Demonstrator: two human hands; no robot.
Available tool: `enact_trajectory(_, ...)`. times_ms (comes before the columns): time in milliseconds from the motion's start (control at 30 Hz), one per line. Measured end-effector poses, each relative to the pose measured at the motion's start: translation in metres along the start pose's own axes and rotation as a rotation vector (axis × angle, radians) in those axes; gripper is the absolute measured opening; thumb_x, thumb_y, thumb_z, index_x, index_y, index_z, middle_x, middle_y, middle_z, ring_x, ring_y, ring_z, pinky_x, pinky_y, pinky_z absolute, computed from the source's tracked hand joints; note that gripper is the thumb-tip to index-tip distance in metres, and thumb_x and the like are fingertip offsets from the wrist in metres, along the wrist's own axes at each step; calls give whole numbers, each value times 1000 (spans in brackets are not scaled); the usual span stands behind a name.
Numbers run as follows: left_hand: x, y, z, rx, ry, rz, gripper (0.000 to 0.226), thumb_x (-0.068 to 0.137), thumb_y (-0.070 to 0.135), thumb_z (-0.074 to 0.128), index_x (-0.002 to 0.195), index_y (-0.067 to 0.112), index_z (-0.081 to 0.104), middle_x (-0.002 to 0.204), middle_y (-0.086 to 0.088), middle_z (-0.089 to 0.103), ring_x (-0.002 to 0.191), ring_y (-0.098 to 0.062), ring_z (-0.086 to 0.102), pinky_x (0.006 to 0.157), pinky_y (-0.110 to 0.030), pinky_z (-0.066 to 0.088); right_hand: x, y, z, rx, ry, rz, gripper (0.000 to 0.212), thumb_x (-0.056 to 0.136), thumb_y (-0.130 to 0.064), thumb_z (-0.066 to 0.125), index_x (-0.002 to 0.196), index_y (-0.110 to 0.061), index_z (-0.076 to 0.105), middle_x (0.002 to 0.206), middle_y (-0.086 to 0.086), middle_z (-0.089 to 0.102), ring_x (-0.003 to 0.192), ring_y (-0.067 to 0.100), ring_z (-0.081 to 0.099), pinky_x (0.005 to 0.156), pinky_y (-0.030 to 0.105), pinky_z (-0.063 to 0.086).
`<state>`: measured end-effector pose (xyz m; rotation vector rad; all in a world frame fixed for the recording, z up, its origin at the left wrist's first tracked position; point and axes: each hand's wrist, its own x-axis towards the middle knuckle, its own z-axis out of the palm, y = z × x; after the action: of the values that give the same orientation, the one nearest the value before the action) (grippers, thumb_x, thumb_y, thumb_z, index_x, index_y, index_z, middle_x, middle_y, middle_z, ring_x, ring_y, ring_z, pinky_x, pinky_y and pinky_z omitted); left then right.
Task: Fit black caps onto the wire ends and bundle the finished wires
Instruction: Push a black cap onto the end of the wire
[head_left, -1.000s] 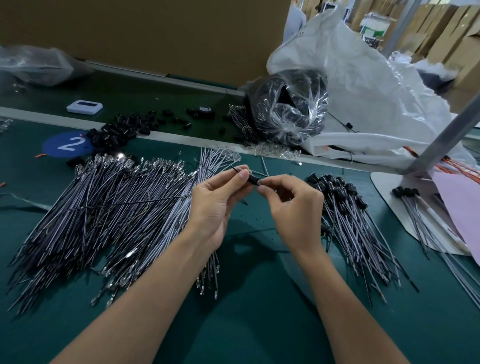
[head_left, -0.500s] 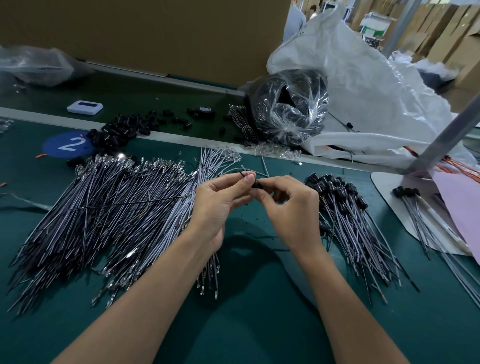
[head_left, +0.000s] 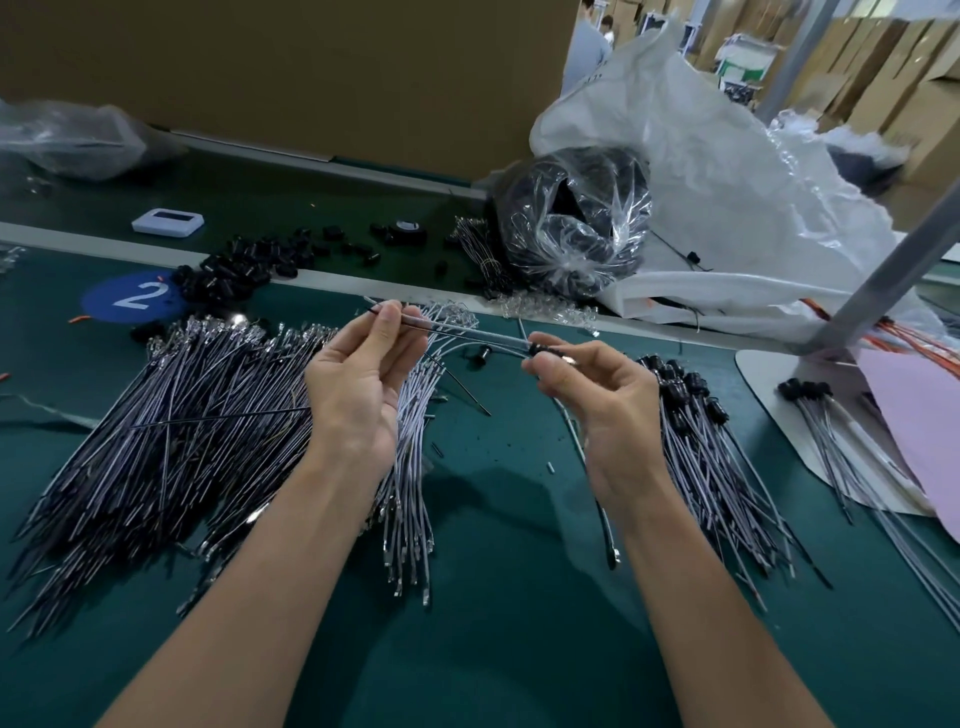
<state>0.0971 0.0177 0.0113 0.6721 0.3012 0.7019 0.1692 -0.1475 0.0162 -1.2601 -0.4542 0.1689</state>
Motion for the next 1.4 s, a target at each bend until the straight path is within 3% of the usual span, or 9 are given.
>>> enact_trajectory(100, -5, -5, 0, 46, -171, -83, 16, 79, 19, 65, 90, 9, 69, 80, -9, 74, 75, -21, 73, 69, -26, 58, 3, -3, -4, 358, -2, 50, 7, 77, -11, 69, 84, -12, 68, 96, 12, 75, 84, 24, 73, 74, 29, 59)
enact_trajectory(233, -10, -6, 0, 138, -339, -129, 64, 83, 63, 47, 111, 7, 63, 73, -9, 71, 67, -25, 68, 69, -35, 57, 7, -11, -15, 533, 18, 83, 13, 84, -19, 63, 89, -8, 67, 80, 6, 74, 65, 14, 69, 61, 23, 58)
enact_trajectory(367, -12, -12, 7, 393, -355, -110, 51, 80, 54, 57, 102, 10, 71, 85, -7, 73, 74, -18, 67, 67, -28, 57, 1, -5, -4, 239, -62, 87, 21, 79, -14, 66, 98, -7, 63, 70, 7, 69, 59, 12, 61, 59, 20, 53)
enact_trajectory(433, -14, -16, 8, 461, -419, -105, 45, 73, 45, 69, 102, 11, 74, 96, -9, 74, 82, -18, 68, 73, -31, 57, -3, -1, 3, 44, -105, 65, 28, 77, -12, 70, 103, -6, 63, 71, 8, 72, 62, 13, 64, 61, 20, 52)
enact_trajectory(533, -15, -21, 6, 486, -430, -107, 34, 61, 35, 79, 90, 17, 79, 91, -8, 75, 81, -16, 70, 83, -38, 57, -6, 3, 9, -106, -125, 48, 26, 81, 1, 71, 104, -4, 61, 70, 6, 72, 63, 11, 66, 62, 19, 52)
enact_trajectory(733, -11, -24, 6, 390, -372, -81, 21, 66, 23, 76, 86, 14, 76, 87, -7, 75, 80, -15, 70, 81, -32, 57, -7, 6, 10, -210, -158, 67, 27, 82, 0, 72, 107, -6, 63, 76, 10, 74, 66, 13, 65, 67, 21, 53)
enact_trajectory(867, -11, -23, 6, 376, -321, -32, 24, 69, 22, 72, 91, 13, 73, 89, -4, 76, 87, -14, 69, 85, -31, 52, -6, 6, 9, -317, -244, 95, 4, 88, -8, 67, 91, -6, 70, 68, 4, 73, 58, 10, 60, 59, 19, 50)
enact_trajectory(1300, -18, -27, 11, 416, -306, 29, 27, 72, 23, 74, 97, 13, 74, 95, -8, 76, 91, -16, 71, 84, -29, 56, -7, 12, 13, -343, -167, -54, 11, 89, -7, 67, 80, -12, 72, 62, 1, 70, 54, 5, 58, 57, 17, 46)
enact_trajectory(1400, -17, -23, 11, 363, -232, 49, 20, 68, 25, 76, 87, 19, 77, 93, -6, 76, 92, -17, 69, 83, -32, 52, -8, 14, 14, -392, -184, -60, 12, 88, -8, 69, 78, -14, 72, 62, 1, 70, 55, 8, 57, 57, 19, 46)
